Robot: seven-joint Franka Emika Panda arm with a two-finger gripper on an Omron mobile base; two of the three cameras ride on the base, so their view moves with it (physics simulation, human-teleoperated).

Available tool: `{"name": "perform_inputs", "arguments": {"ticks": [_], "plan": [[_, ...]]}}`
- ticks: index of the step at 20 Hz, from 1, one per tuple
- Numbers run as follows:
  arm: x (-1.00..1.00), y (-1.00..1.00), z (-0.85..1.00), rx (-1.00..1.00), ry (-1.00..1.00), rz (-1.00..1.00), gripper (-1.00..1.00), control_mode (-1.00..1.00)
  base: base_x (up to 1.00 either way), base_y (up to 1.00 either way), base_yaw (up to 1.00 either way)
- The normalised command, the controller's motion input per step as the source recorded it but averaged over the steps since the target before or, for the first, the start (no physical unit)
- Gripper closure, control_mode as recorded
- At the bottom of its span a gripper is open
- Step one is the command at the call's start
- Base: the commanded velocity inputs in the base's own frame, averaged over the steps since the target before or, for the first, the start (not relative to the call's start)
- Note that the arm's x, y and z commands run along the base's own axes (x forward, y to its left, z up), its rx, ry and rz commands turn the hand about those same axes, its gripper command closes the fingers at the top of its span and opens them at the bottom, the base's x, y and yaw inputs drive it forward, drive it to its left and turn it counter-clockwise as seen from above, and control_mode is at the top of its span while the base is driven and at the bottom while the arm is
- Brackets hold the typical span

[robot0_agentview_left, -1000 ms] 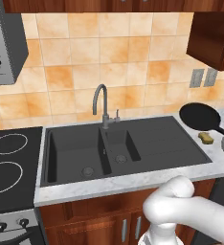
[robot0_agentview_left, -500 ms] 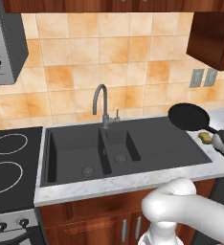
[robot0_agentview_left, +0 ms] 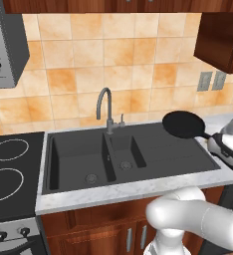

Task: Pick the pan and sponge and place them into the sink. Then turn on the water.

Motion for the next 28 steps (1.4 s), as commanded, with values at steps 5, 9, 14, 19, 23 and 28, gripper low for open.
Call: {"name": "perform_inputs", "arguments": {"ticks": [5,9,14,19,23,28], "plan": [[0.0,0.56,0.01,0.0,0.01,0.05,1.0,-1.0,0.0,0.0,0.0],[0.0,0.59,0.0,0.0,0.01,0.07,1.0,-1.0,0.0,0.0,0.0],[0.0,0.6,0.0,0.0,0.01,0.08,1.0,-1.0,0.0,0.0,0.0],[0.0,0.61,0.0,0.0,0.01,0.11,1.0,-1.0,0.0,0.0,0.0],[0.0,0.6,0.0,0.0,0.03,0.12,1.0,-1.0,0.0,0.0,0.0],[0.0,0.59,0.0,0.0,0.04,0.1,1.0,-1.0,0.0,0.0,0.0]]}}
